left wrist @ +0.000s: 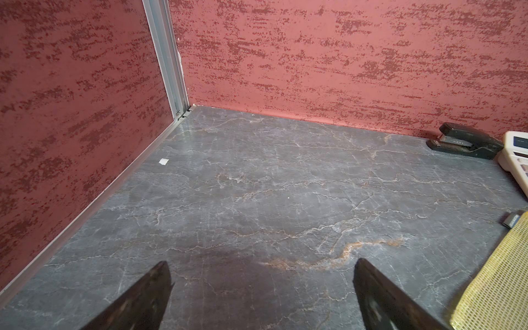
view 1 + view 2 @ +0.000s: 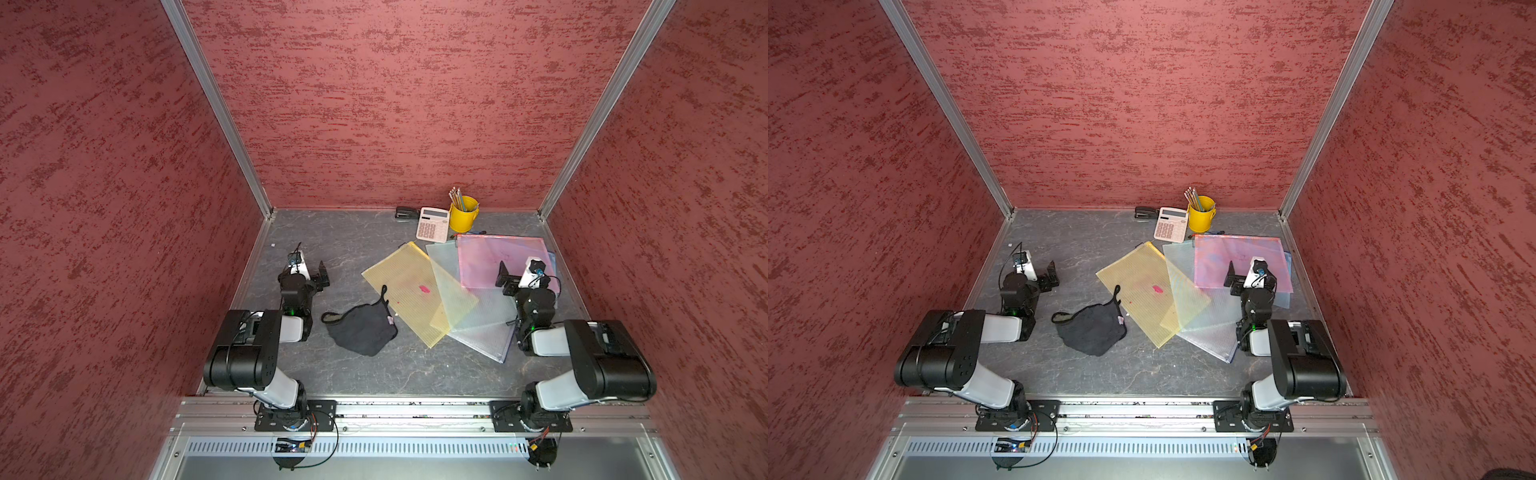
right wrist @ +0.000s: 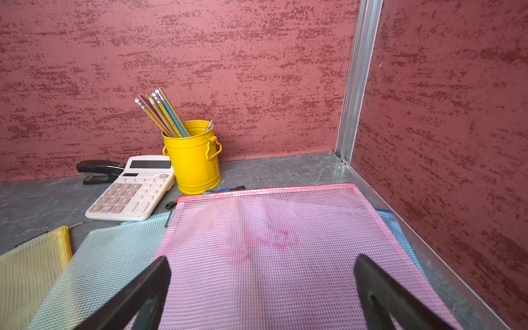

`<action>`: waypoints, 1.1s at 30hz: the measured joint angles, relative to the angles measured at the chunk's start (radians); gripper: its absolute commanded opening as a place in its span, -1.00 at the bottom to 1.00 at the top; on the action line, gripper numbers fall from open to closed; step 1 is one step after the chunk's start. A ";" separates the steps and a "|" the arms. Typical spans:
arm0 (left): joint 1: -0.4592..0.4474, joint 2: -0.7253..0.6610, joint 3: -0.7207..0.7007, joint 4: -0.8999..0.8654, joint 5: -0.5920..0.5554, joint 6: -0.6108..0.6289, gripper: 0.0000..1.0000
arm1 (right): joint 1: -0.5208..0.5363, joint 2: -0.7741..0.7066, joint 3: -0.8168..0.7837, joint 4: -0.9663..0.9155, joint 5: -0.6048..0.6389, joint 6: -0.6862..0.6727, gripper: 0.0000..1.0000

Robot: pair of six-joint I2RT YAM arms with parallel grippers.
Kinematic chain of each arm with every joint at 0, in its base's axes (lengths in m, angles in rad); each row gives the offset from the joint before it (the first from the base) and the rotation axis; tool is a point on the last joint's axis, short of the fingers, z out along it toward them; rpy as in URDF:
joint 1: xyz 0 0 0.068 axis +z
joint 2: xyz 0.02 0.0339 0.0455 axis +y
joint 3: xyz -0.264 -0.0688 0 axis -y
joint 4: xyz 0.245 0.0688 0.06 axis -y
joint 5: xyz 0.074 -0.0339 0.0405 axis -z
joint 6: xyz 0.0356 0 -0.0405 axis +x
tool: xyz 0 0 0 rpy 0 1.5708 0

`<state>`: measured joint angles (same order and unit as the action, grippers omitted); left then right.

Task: Wipe the document bag
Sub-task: Pick up the cleaning item at the center of the board.

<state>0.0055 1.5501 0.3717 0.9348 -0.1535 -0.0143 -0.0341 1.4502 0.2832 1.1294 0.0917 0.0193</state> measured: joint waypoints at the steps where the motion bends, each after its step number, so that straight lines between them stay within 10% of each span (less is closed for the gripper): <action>1: 0.000 -0.003 0.001 -0.007 0.000 0.000 0.99 | 0.000 -0.032 0.047 -0.076 0.000 0.004 0.98; 13: 0.031 -0.315 0.378 -0.683 0.089 -0.156 0.99 | 0.189 -0.142 0.463 -0.659 -0.080 0.032 0.98; 25: 0.114 -0.198 0.586 -1.145 0.244 -0.425 0.99 | 0.795 0.309 0.801 -0.873 -0.217 -0.131 0.98; 33: 0.137 -0.110 0.625 -1.192 0.334 -0.491 0.99 | 0.968 0.451 0.907 -0.945 -0.316 -0.200 0.98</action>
<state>0.1429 1.4399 0.9970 -0.2573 0.1802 -0.5056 0.9340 1.9015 1.1900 0.1844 -0.2245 -0.1810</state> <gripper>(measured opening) 0.996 0.990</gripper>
